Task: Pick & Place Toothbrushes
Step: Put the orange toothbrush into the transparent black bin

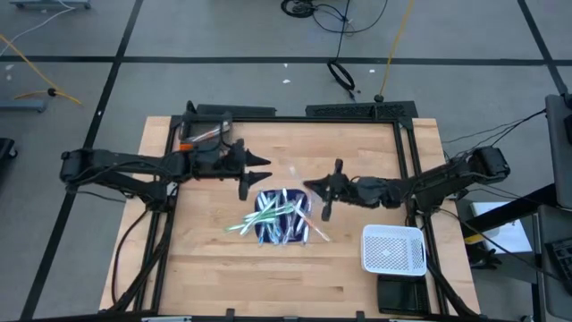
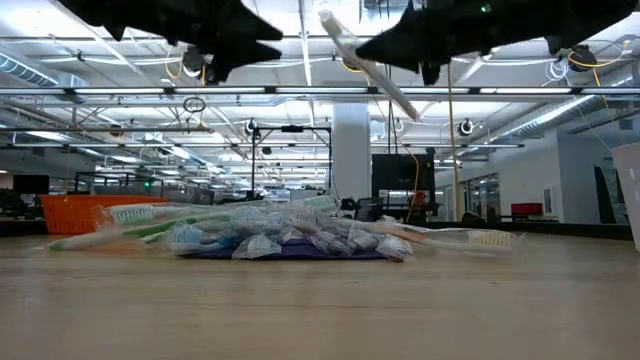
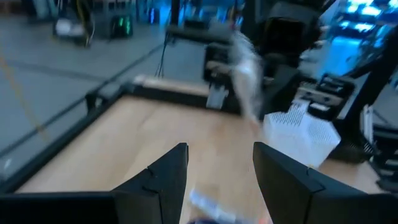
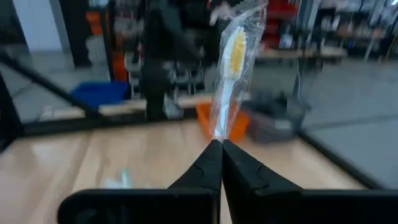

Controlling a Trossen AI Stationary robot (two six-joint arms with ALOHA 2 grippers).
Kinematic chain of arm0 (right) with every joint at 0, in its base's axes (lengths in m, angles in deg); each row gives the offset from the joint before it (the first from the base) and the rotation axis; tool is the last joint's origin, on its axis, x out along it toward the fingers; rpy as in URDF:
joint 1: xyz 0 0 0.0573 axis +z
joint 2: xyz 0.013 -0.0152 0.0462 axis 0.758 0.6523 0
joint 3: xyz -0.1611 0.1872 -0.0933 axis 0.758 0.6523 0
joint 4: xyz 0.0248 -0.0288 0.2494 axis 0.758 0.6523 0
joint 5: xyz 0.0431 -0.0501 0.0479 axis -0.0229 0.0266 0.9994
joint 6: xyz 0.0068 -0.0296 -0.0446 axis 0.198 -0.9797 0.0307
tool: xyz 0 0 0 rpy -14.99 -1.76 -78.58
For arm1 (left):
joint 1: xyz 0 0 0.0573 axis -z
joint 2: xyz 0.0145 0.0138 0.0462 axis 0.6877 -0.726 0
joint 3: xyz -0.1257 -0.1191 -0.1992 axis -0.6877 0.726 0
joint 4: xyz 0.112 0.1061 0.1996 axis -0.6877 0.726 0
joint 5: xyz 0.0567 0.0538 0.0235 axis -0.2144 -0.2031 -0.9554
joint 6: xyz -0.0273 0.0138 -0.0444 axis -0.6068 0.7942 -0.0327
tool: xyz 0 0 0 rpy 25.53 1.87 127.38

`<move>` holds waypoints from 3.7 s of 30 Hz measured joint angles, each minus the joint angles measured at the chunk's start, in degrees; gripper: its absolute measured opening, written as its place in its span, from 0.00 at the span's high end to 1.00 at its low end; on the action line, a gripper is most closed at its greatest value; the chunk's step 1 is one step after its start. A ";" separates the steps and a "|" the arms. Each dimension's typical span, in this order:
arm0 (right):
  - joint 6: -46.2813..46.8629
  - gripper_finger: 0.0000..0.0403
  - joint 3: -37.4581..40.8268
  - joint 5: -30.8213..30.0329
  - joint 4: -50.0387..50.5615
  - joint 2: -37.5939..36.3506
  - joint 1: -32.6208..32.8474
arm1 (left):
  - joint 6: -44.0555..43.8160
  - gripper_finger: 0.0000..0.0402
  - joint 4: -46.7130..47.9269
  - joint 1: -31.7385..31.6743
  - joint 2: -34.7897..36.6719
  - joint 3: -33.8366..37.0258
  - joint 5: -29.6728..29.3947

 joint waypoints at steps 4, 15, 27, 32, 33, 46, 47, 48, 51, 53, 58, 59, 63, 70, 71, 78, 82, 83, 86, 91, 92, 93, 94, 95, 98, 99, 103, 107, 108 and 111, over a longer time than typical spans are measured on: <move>-0.85 1.00 0.00 0.09 -1.53 0.04 -1.88 | 1.55 0.55 -7.98 1.28 -2.89 -0.07 0.00; -2.50 1.00 0.00 3.18 -4.43 0.03 -2.85 | 1.88 0.55 -25.06 1.69 -14.16 -0.04 -0.01; -3.62 1.00 0.00 3.10 -4.43 0.03 -2.93 | -1.11 0.55 -40.57 1.69 -22.33 -0.10 0.56; -3.48 1.00 0.00 3.07 -4.41 0.03 -3.51 | -2.16 0.55 -43.74 1.67 -25.18 -0.53 0.58; -3.49 1.00 0.00 3.07 -4.40 0.03 -3.55 | -2.33 0.55 -44.18 1.67 -25.41 -0.52 0.58; -3.44 1.00 0.00 3.09 -5.95 1.37 -3.70 | -3.10 0.56 -45.97 1.68 -25.40 -1.16 0.60; -3.43 1.00 0.00 3.10 -5.97 1.36 -3.83 | -3.10 0.57 -46.01 1.73 -25.40 -1.25 0.62; -3.43 1.00 0.00 3.10 -5.93 1.41 -3.88 | -3.09 0.59 -46.14 1.78 -25.38 -1.27 0.61; -3.42 1.00 0.00 3.16 -6.29 1.45 -3.88 | -2.86 0.68 -46.06 1.78 -25.40 -1.27 0.62; -3.44 1.00 0.00 3.18 -6.50 1.41 -3.88 | -2.74 0.76 -46.06 1.78 -25.39 -1.27 0.61; -3.42 1.00 0.00 3.27 -6.10 1.43 -3.85 | -1.73 0.97 -45.81 1.78 -25.39 -1.27 0.97; -3.42 1.00 0.00 3.27 -6.09 1.43 -3.83 | -1.77 0.98 -45.79 1.78 -25.39 -1.27 0.97; -3.57 1.00 0.00 3.32 -5.71 1.43 -3.85 | -1.73 0.99 -45.48 1.78 -25.40 -1.27 0.97; -4.34 0.94 0.00 2.05 -5.18 1.43 -3.88 | -1.44 0.99 -44.86 1.78 -25.38 -1.27 0.99; -4.54 0.92 0.00 0.82 -4.64 1.43 -3.88 | -1.09 0.99 -44.48 1.69 -25.28 -1.27 0.98; -4.88 0.73 0.02 -3.59 0.35 1.43 -3.92 | 0.05 1.00 -31.61 -0.55 -19.00 -1.27 1.28; -3.55 0.66 0.02 -3.40 0.91 1.43 -3.90 | 2.51 1.00 -20.45 -2.41 -12.80 -1.27 0.15; -3.46 0.64 0.02 -3.30 0.91 1.43 -3.90 | 3.43 1.00 -17.07 -2.86 -10.98 -1.27 -0.91; -3.42 0.62 0.02 -3.14 1.80 1.43 -3.90 | 6.03 1.00 -5.24 -4.50 -5.16 -1.27 -6.82; -3.12 0.62 0.02 -3.04 2.30 1.43 -3.90 | 9.91 1.00 10.28 -6.14 3.71 -1.27 -22.20; -2.91 0.62 0.02 -3.04 2.30 1.43 -3.90 | 10.56 1.00 12.36 -6.41 5.12 -1.27 -25.03; -2.74 0.62 0.02 -3.04 2.31 1.43 -3.90 | 11.01 1.00 14.31 -6.73 6.55 -1.27 -27.57; -2.55 0.62 0.02 -3.04 2.33 1.43 -3.90 | 11.43 1.00 16.10 -7.10 7.91 -1.27 -29.92; -2.50 0.63 0.02 -3.04 2.37 1.43 -3.90 | 11.88 1.00 17.62 -7.62 9.14 -1.27 -31.96; -2.30 0.63 0.02 -3.04 2.51 1.43 -3.90 | 12.59 1.00 22.09 -9.37 11.55 -1.27 -37.25; -2.30 0.63 0.02 -3.04 2.58 1.43 -3.90 | 12.78 1.00 23.56 -10.17 11.99 -1.27 -38.57; -2.28 0.63 0.02 -3.02 2.63 1.43 -3.90 | 13.30 1.00 28.26 -14.28 12.31 -1.27 -41.43; -2.28 0.64 0.02 -3.02 2.70 1.43 -3.90 | 14.57 1.00 29.84 -19.15 11.39 -1.27 -42.02; -2.30 0.64 0.02 -3.02 2.73 1.43 -3.90 | 14.76 1.00 30.12 -20.31 11.28 -1.27 -42.01; -2.28 0.64 0.02 -3.02 3.21 1.43 -3.90 | 15.39 1.00 31.11 -23.94 11.32 -1.27 -42.03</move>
